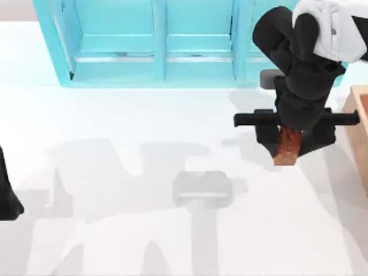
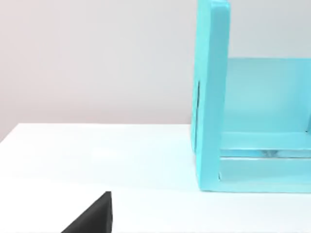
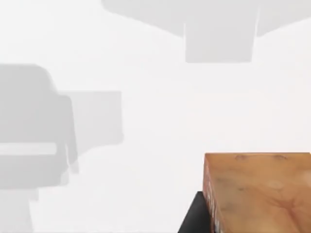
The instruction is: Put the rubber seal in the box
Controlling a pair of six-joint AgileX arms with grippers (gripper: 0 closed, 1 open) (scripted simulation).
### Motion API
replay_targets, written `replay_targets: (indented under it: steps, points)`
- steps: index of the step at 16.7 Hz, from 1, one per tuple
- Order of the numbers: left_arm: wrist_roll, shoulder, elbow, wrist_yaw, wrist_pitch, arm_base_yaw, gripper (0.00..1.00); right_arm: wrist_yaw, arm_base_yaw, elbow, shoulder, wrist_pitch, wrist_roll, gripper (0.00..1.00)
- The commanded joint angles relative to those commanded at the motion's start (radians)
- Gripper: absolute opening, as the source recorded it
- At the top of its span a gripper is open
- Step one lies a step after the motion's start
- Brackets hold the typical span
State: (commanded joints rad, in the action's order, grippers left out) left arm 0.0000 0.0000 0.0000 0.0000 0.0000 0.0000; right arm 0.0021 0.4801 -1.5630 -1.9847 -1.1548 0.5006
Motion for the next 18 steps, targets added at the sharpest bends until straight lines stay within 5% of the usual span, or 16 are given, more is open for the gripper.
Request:
replay_targets:
  steps: [10, 18]
  points:
    - [0.0, 0.0, 0.0, 0.0, 0.0, 0.0, 1.0, -0.001, -0.036, -0.057, 0.032, -0.086, -0.038, 0.0]
    - [0.0, 0.0, 0.0, 0.0, 0.0, 0.0, 1.0, 0.0, -0.48, -0.027, 0.116, -0.16, -0.484, 0.0]
